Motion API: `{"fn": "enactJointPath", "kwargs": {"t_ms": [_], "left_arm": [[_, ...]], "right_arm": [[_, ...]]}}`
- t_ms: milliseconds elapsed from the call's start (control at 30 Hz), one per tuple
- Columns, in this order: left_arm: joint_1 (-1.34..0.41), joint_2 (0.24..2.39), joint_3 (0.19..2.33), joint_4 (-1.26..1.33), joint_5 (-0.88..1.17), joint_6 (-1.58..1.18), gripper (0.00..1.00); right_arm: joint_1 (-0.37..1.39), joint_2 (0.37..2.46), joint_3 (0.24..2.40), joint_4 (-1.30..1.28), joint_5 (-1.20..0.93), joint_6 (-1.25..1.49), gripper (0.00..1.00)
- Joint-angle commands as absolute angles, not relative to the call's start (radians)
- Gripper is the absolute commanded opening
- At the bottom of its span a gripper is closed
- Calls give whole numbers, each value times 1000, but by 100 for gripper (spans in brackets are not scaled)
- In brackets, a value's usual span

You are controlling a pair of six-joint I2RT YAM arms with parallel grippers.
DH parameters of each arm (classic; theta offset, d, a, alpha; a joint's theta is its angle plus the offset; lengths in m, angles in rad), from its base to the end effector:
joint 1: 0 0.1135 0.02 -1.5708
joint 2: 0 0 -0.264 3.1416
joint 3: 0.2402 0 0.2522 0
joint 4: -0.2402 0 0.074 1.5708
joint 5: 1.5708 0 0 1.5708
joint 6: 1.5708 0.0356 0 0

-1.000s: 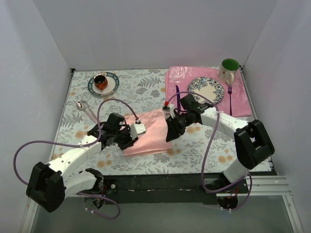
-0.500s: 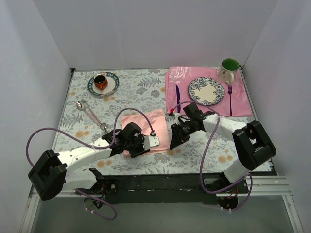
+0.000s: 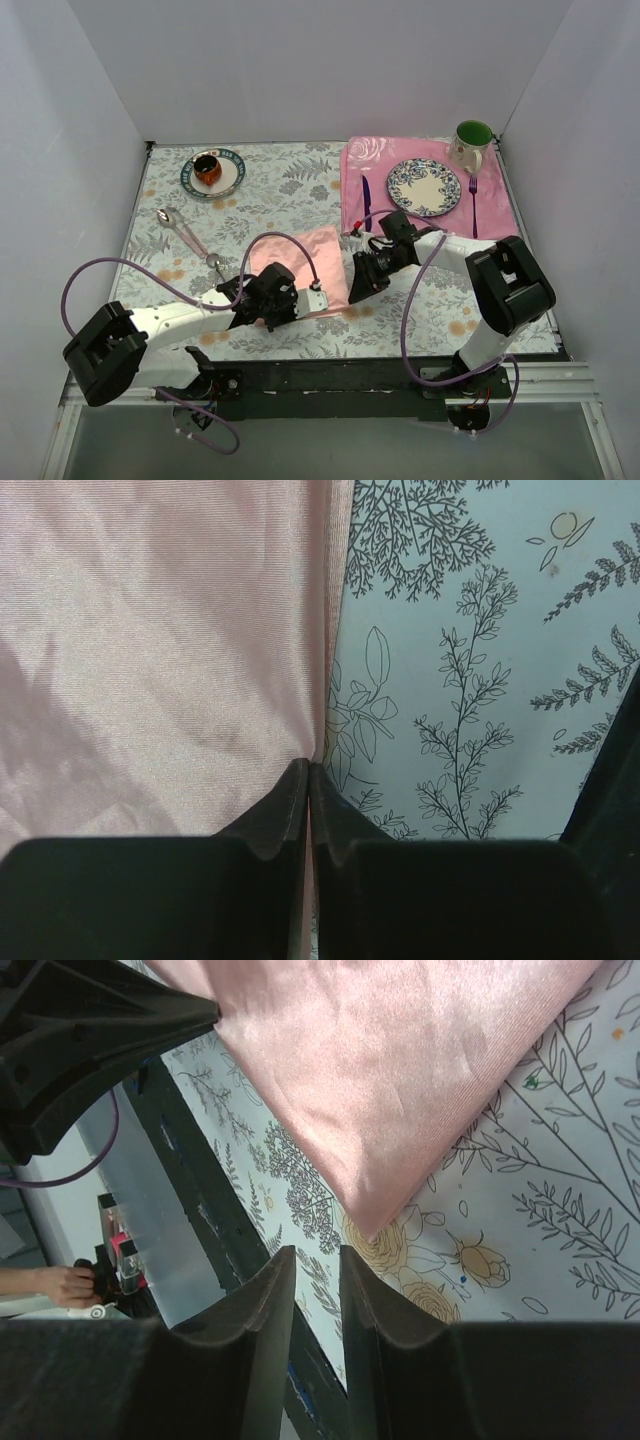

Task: Fold the napkin into a case and place the utensils inside
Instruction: Pick up the lower triangle-folded napkin from the folded-napkin.

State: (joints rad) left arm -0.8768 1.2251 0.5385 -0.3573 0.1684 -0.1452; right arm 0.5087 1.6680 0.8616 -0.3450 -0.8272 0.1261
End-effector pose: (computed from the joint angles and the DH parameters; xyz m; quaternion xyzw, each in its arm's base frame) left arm 0.1316 -0.1675 0.1587 0.3646 0.8906 -0.1977 0.1866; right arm 0.2479 0.1682 0.1514 -0.2524 0.8634 0.4330 0.0584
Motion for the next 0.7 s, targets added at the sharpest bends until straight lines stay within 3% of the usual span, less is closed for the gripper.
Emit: {"fn": "enactJointPath", "kwargs": {"t_ms": [0, 67, 100, 133, 167, 667], "left_arm": [[-888, 1221, 517, -388, 190, -146, 0], [-888, 1201, 522, -388, 175, -150, 7], [-888, 1169, 525, -390, 170, -153, 16], [-888, 1152, 528, -385, 166, -153, 33], [-888, 1135, 526, -384, 160, -150, 35], [-937, 1083, 494, -400, 86, -77, 44]], "right_arm": [[508, 1687, 926, -304, -887, 138, 32], [506, 1687, 940, -302, -888, 129, 29], [508, 1687, 949, -302, -890, 123, 29], [506, 1684, 974, -302, -887, 118, 29], [508, 1686, 986, -295, -887, 118, 29], [589, 1847, 1130, -235, -853, 152, 27]]}}
